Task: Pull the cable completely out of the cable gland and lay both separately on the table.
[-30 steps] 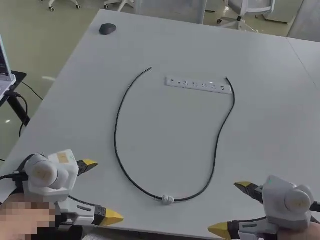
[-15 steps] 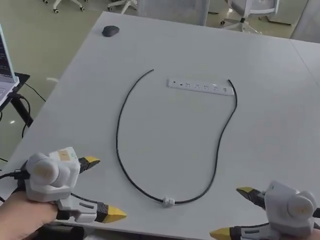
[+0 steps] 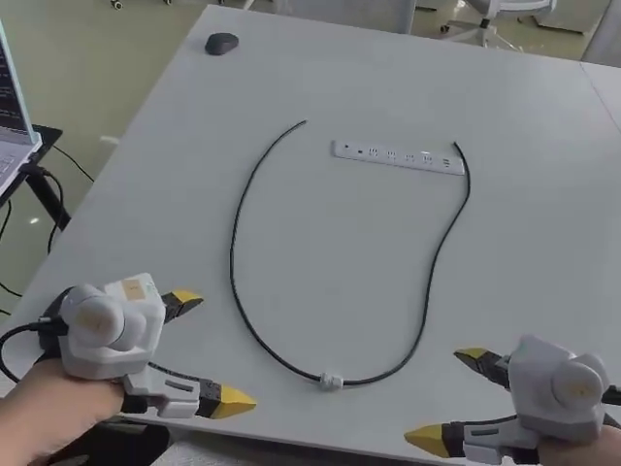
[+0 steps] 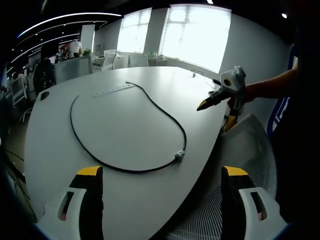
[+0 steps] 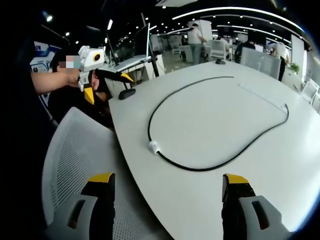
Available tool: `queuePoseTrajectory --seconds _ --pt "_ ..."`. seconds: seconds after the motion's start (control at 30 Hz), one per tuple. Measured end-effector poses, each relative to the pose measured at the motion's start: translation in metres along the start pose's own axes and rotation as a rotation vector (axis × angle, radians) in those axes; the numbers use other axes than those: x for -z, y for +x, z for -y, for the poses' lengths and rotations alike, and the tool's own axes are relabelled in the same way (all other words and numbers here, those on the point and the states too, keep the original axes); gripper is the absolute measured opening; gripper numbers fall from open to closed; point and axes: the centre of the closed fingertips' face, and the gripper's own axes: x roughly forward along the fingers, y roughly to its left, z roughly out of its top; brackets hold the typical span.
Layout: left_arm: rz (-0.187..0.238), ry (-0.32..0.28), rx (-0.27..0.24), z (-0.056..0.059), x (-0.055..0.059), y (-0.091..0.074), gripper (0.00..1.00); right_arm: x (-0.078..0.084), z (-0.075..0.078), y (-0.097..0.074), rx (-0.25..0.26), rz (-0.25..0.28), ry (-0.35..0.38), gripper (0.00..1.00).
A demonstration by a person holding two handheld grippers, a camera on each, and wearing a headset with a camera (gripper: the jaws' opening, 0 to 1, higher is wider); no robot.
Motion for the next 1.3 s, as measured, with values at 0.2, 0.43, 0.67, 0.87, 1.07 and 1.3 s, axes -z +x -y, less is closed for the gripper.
queuePoseTrajectory --seconds 0.2,0.43,0.67,0.87,1.07,1.3 --pt "0.009 -0.007 -0.004 0.001 -0.003 0.003 0.98 -0.014 -0.004 0.01 -0.021 0.01 -0.013 0.87" --pt "0.002 0.014 -0.008 0.002 -0.003 0.002 0.98 -0.028 -0.012 0.028 -0.052 -0.004 -0.07 0.84" --pt "-0.005 -0.008 0.001 0.006 0.002 0.002 0.98 -0.032 -0.012 0.046 -0.06 -0.04 -0.116 0.78" --pt "-0.01 -0.005 0.005 0.008 0.006 0.002 0.97 -0.033 -0.015 0.06 -0.084 -0.071 -0.15 0.73" --pt "-0.007 -0.011 0.008 0.009 0.006 0.001 0.98 -0.031 -0.02 0.074 -0.11 -0.114 -0.187 0.64" --pt "-0.011 -0.012 0.02 0.01 0.009 -0.001 0.98 -0.025 -0.025 0.089 -0.132 -0.153 -0.212 0.56"
